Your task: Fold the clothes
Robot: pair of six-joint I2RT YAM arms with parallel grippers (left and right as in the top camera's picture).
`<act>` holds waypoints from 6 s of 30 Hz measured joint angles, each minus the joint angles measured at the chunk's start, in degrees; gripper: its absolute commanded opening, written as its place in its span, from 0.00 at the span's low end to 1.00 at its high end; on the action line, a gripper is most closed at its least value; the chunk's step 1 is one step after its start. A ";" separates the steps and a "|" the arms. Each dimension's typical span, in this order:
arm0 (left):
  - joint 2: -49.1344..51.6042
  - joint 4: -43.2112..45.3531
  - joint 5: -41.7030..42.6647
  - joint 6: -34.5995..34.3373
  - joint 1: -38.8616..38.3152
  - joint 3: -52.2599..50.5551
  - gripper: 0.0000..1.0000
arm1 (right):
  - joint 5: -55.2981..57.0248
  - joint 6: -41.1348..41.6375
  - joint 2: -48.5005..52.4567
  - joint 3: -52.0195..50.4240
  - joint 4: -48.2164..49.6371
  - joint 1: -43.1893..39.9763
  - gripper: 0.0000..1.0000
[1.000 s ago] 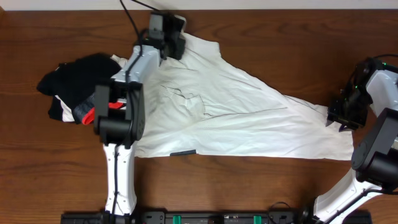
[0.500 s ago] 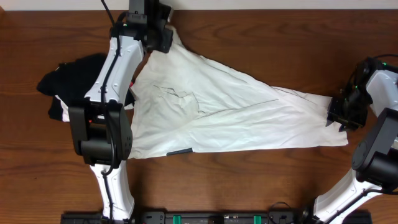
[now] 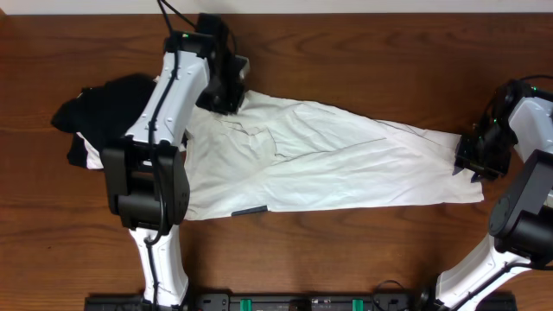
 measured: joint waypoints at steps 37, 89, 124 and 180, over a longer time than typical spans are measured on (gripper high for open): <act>0.00 1.53 -2.75 -1.70 -1.57 -2.60 0.62 | -0.85 0.00 0.00 0.00 1.01 0.00 0.45; -13.57 19.65 -3.82 -26.91 -1.55 -29.14 0.53 | -3.41 0.00 0.00 0.00 2.69 0.00 0.46; -23.21 6.45 -7.34 -22.40 -1.57 -25.88 0.43 | -3.41 0.00 0.00 0.00 3.21 0.00 0.46; -25.03 -2.95 -7.85 -26.97 -1.57 -32.24 0.06 | -3.41 0.09 0.00 0.00 4.79 0.00 0.56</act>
